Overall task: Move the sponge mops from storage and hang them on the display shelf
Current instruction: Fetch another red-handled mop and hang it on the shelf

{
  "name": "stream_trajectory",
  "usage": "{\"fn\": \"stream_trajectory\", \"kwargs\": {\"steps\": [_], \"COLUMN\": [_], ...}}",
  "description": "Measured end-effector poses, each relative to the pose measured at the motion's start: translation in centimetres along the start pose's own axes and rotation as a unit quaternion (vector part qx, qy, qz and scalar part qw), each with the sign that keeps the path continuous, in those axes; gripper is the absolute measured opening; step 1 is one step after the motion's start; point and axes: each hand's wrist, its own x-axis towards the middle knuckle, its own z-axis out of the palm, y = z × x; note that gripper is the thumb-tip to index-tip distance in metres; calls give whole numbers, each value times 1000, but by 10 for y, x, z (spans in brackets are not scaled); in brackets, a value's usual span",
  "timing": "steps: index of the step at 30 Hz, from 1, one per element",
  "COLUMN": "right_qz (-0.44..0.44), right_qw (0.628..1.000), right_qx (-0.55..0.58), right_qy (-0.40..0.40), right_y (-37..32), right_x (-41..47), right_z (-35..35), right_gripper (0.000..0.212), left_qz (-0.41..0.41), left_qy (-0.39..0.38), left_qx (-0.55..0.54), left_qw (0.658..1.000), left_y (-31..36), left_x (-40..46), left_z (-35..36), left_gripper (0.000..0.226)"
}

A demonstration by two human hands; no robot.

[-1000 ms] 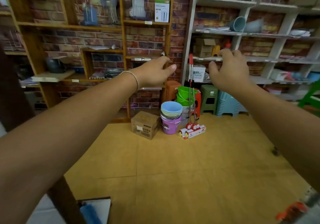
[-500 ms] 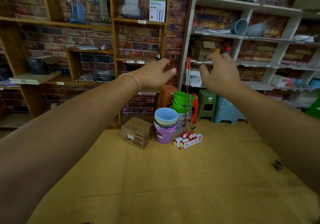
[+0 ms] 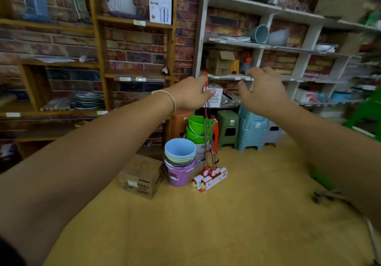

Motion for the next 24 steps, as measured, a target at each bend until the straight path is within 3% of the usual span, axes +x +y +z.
{"fn": "stream_trajectory", "kwargs": {"steps": [7,24], "right_qz": [49,68], "right_qw": [999,995], "right_qx": [-17,-59], "right_qy": [12,-38], "right_y": [2,86], "right_x": [78,213], "right_z": [46,188], "right_gripper": [50,47], "left_qz": [43,77], "left_qy": [-8,-37], "left_qx": [-9,0], "left_qw": [999,996], "left_y": [-65,-150], "left_x": [102,283], "left_z": [-4,101], "left_gripper": [59,58]}}
